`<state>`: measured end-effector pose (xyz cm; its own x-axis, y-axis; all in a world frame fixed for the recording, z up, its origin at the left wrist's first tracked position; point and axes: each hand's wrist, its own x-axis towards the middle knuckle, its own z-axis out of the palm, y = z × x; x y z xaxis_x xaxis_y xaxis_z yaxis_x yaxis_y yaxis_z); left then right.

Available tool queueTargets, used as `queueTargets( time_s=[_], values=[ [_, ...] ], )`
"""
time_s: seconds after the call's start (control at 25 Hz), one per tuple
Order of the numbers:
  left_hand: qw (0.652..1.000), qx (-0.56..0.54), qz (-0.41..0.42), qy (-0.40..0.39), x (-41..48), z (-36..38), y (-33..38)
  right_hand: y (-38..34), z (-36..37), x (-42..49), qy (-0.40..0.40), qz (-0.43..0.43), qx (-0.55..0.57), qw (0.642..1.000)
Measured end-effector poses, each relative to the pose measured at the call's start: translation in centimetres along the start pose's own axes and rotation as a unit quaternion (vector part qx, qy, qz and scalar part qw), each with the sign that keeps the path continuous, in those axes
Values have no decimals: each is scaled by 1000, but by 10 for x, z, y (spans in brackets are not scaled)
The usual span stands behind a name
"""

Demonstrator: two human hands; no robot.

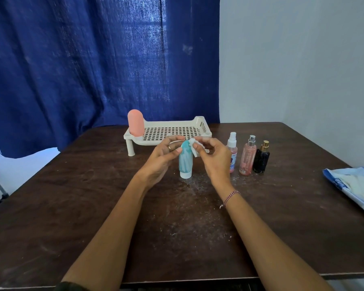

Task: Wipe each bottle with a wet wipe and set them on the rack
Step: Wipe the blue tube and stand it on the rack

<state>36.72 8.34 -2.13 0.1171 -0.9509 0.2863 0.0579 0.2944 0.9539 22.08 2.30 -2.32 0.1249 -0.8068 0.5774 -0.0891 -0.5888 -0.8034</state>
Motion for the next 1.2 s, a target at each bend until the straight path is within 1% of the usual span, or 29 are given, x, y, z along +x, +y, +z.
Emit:
queueTargets(
  time_s=[0.12, 0.28, 0.56, 0.76, 1.0, 1.08, 1.2],
  values=[
    [999, 40, 32, -2, -1, -2, -3, -2, 2, -3, -11, -52, -39, 998],
    [998, 29, 52, 22, -2, -3, -3, -3, 4, -7, -34, -110, -65, 991],
    [994, 54, 66, 61, -2, -1, -1, -5, 1, -4, -29, -86, -76, 993],
    [990, 79, 72, 86, -4, 0, 1, -11, 1, -9, -60, -125, -91, 986],
    [980, 136, 103, 101, -7, 4, 2, -11, -10, -13, -103, -156, -114, 976],
    [979, 143, 106, 104, -7, 5, 3, -12, -12, -12, -100, -166, -120, 974],
    [975, 158, 115, 103, -7, 6, 3, -14, -11, -12, -84, -175, -100, 976]
  ],
)
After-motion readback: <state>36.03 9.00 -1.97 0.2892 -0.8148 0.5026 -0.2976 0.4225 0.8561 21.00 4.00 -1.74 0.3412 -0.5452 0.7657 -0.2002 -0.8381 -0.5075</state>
